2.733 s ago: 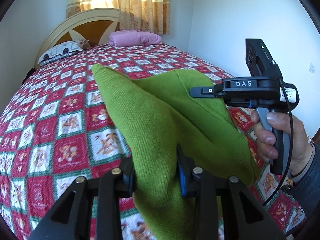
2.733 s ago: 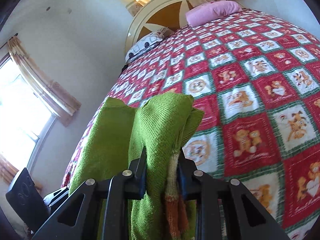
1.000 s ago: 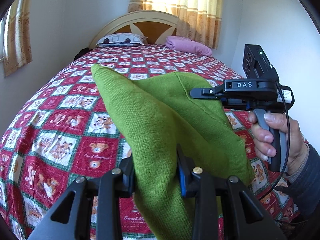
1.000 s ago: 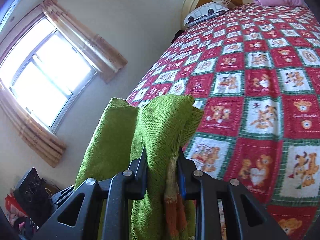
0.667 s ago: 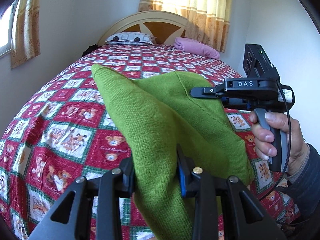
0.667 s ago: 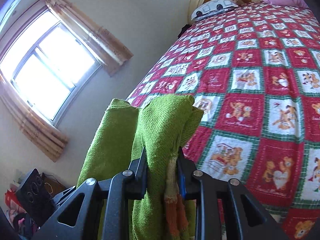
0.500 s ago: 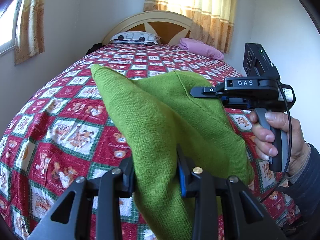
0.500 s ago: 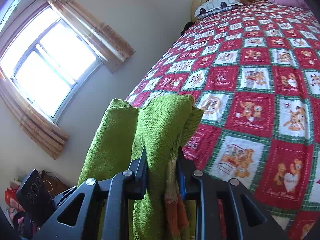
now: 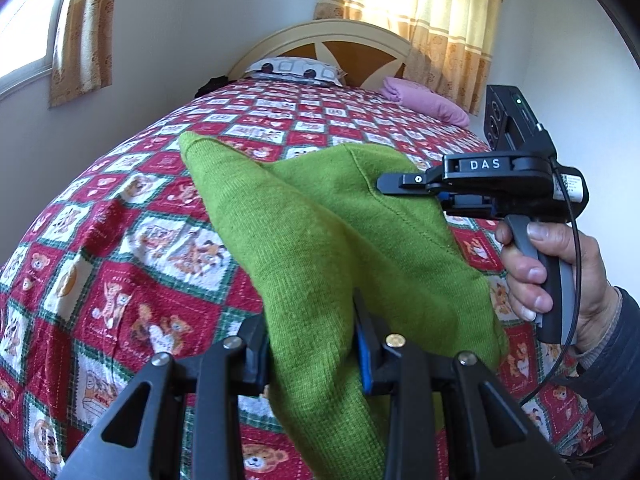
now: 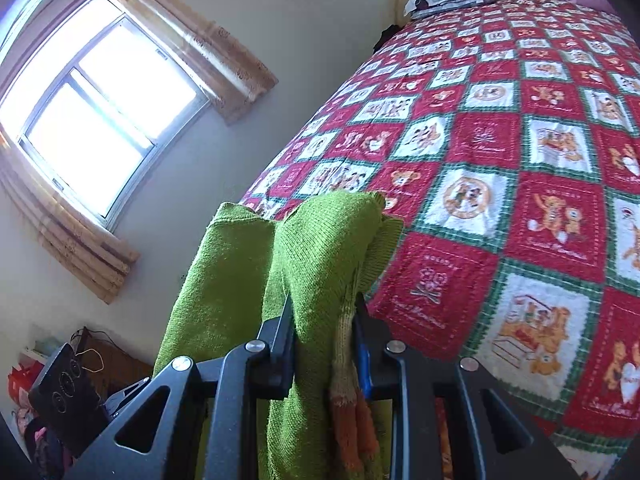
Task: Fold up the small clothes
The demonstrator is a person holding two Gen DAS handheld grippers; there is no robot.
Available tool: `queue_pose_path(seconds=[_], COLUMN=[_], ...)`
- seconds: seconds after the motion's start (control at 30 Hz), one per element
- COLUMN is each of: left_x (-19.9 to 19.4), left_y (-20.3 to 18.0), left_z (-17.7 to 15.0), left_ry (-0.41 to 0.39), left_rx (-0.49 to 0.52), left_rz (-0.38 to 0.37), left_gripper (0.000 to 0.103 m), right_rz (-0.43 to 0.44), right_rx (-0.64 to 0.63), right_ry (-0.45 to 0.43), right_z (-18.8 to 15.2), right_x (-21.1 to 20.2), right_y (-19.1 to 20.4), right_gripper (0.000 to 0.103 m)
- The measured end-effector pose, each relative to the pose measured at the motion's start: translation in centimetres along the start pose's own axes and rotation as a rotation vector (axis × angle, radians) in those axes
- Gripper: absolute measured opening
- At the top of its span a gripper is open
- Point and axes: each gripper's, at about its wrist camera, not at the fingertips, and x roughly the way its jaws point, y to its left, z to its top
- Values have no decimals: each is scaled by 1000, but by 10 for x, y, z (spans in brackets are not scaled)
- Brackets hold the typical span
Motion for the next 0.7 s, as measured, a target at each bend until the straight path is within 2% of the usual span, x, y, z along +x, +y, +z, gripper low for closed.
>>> queue_pose_path(seconds=[0.3,0.7], left_x=[5,21], left_y=[22,43], left_z=[-3,-24], left_ry=[7,60], left_rx=[-34,-71], left_rz=[27,32], left_gripper=[34,36], right_rz=[10,21], right_rx=[-18,5], right_ry=[37,75], right_z=[9,9], right_x=[27,58], right_y=[13,11], right_gripper=[24,24])
